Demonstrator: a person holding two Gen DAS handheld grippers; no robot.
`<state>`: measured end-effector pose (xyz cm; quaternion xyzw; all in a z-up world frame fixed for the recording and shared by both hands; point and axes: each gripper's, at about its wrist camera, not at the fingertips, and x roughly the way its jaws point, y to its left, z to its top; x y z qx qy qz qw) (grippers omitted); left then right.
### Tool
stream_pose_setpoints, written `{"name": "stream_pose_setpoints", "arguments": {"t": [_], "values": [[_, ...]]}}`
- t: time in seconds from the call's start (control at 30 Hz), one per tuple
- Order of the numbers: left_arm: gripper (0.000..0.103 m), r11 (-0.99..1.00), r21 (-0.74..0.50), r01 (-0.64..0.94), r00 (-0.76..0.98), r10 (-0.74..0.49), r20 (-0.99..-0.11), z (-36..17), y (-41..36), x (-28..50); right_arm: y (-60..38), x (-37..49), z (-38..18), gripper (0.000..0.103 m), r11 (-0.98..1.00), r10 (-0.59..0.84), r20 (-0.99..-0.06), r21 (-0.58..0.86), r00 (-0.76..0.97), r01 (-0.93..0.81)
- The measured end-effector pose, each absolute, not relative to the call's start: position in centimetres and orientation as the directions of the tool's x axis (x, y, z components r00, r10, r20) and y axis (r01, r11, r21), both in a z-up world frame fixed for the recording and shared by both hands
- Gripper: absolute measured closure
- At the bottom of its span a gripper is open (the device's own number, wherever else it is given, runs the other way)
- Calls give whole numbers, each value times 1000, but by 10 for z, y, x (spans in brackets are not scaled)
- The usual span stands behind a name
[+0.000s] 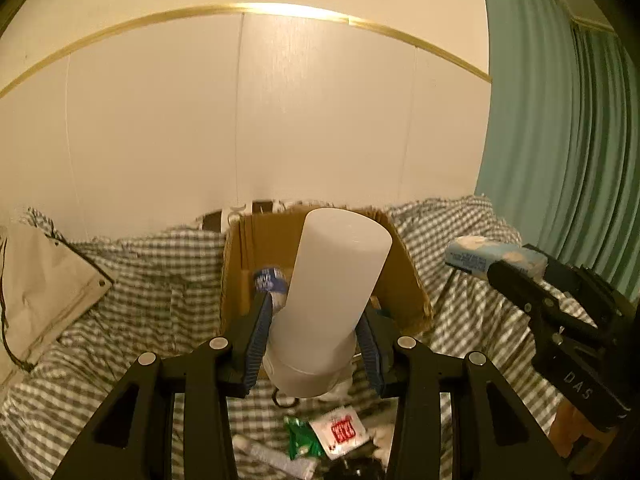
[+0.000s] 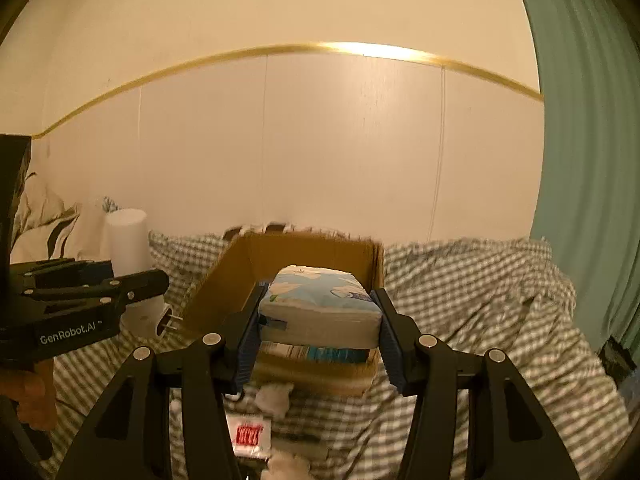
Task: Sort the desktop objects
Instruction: 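Lift both items over the box and open both tools to drop them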
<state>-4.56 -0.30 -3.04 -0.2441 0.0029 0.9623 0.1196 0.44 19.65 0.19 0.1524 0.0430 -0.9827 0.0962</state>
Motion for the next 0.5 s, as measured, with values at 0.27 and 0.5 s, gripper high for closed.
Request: {"name": "stream_pose_setpoints", "arguments": {"t": [0.27, 0.5], "values": [[61, -975, -46, -219, -872, 217, -440, -22, 0, -67, 200, -11, 25, 52, -983, -160, -248, -51, -955, 178], [61, -977, -34, -211, -887, 206, -412, -19, 4, -91, 197, -28, 35, 52, -985, -150, -224, -52, -963, 166]]}}
